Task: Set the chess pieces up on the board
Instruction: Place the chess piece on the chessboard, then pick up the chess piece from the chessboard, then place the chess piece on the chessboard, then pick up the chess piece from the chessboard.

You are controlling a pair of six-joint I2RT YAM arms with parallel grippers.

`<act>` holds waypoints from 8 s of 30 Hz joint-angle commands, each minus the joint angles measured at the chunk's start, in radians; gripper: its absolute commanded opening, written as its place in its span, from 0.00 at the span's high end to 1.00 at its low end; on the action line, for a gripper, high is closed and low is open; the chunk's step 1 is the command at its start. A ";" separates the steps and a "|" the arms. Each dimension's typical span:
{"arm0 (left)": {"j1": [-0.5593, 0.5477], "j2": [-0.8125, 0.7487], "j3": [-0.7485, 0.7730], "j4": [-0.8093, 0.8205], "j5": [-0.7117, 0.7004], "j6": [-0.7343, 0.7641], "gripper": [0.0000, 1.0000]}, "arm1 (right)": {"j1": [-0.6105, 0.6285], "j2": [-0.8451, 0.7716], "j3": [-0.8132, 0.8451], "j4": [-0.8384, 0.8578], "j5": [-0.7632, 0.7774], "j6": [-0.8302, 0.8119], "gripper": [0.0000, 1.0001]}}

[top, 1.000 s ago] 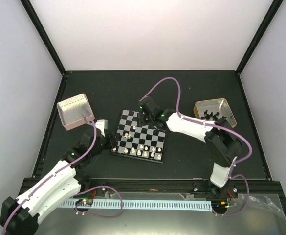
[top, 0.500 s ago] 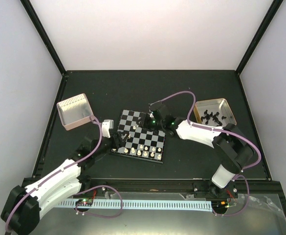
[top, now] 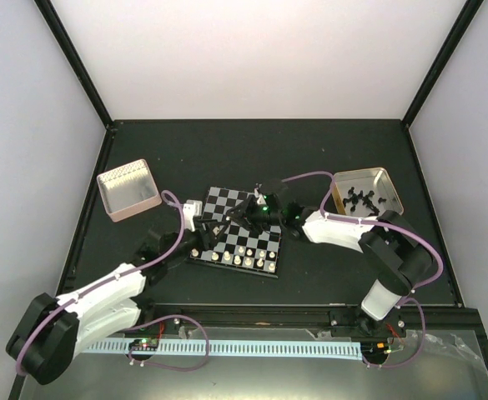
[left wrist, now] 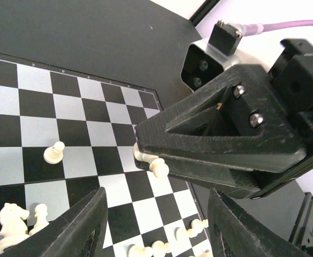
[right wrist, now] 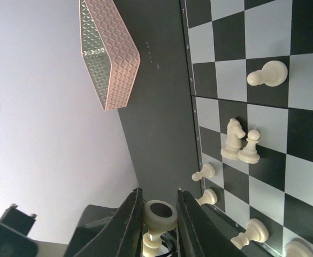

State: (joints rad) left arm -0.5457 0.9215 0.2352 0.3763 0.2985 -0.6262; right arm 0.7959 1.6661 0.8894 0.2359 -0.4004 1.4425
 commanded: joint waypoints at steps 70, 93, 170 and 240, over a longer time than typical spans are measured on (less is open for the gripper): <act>-0.013 0.441 0.673 -1.242 -0.130 0.226 0.99 | -0.086 -0.288 -0.034 -0.367 0.321 -0.620 0.41; -0.013 0.669 0.782 -1.285 -0.146 0.281 0.76 | -0.088 -0.287 -0.040 -0.365 0.318 -0.666 0.40; -0.012 -0.549 0.389 -0.997 -0.453 0.191 0.30 | 0.128 0.270 0.559 -0.884 0.373 -1.081 0.94; -0.012 -0.513 0.389 -1.001 -0.462 0.180 0.29 | 0.198 0.452 0.725 -0.900 0.450 -1.014 0.60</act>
State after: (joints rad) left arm -0.5575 0.4160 0.6174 -0.6350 -0.1539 -0.4412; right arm 0.9863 2.0903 1.5856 -0.6632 -0.0055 0.4191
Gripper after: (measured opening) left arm 0.709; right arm 0.402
